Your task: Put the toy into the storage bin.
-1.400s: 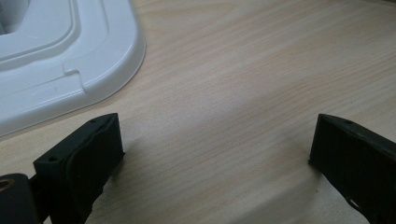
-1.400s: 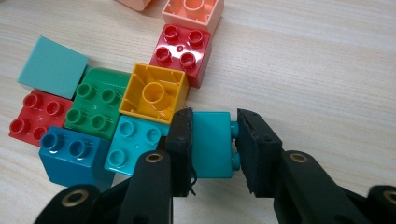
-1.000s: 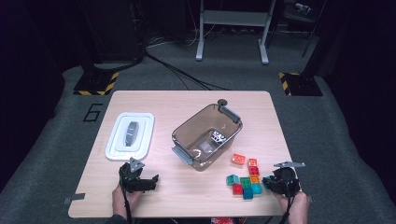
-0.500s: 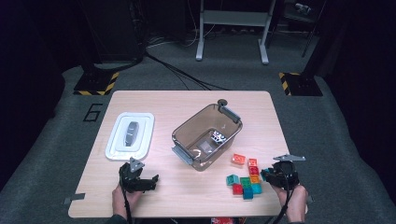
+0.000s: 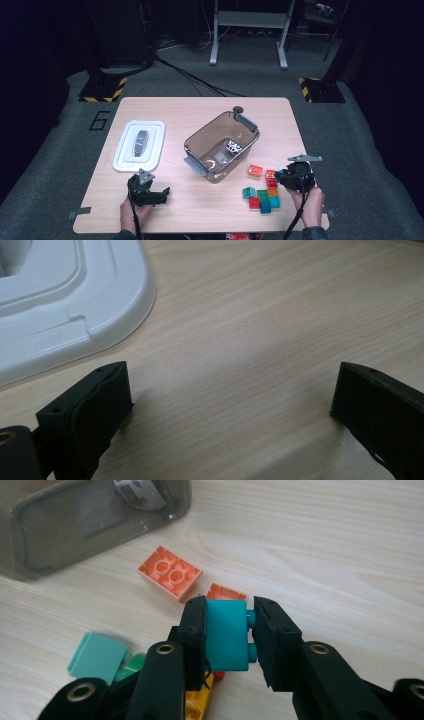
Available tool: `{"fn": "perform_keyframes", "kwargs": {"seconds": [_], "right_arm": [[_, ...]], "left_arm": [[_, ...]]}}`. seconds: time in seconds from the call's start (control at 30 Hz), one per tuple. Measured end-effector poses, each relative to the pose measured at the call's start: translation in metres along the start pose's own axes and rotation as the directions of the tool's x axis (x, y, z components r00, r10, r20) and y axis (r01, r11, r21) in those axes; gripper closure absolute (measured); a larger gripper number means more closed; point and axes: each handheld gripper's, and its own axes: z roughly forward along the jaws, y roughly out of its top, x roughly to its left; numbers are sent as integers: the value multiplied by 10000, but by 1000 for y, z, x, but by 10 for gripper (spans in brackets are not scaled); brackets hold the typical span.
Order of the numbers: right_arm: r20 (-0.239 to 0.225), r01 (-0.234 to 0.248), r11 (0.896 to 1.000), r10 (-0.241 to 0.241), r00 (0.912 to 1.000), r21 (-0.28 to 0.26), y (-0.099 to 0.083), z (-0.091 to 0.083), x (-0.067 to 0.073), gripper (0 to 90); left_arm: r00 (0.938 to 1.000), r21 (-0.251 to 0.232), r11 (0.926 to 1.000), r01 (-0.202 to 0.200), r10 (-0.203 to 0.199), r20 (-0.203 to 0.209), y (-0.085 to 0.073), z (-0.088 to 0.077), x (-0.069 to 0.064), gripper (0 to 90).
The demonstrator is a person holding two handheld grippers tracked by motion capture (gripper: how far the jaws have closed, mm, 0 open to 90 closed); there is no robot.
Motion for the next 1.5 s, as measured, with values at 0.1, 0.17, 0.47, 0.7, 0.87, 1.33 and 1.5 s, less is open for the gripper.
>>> {"fn": "perform_keyframes", "kwargs": {"seconds": [0.1, 0.17, 0.47, 0.7, 0.87, 1.33, 1.5], "right_arm": [[-47, 126, 9999, -126, 9999, -75, 8, 1, 3, 675], [-41, 132, 9999, -132, 9999, -77, 10, 2, 4, 675], [-166, 318, 9991, -323, 9993, -293, 26, 3, 9, 675], [-164, 467, 9976, -476, 9987, -516, 39, 3, 11, 675], [-220, 410, 9976, -423, 9989, -562, 46, 3, 13, 675], [-112, 715, 9937, -727, 9973, -861, 75, -3, 20, 676], [-93, 856, 9912, -870, 9962, -1006, 86, -7, 21, 676]], "left_arm": [[10000, -3, 10000, 6, -6, 5, 0, 0, 0, 26], [10000, -7, 10000, 10, -10, 2, 0, 0, 0, 26], [10000, -7, 10000, 8, -8, 10, 0, 0, 0, 27], [10000, -6, 10000, -13, 13, 19, 0, 0, 0, 27], [10000, -3, 10000, -16, 16, 21, 0, 0, 0, 27], [10000, -3, 10000, -18, 18, 22, 0, 0, 0, 28], [10000, -7, 10000, -12, 12, 24, 0, 0, 0, 27]]}}
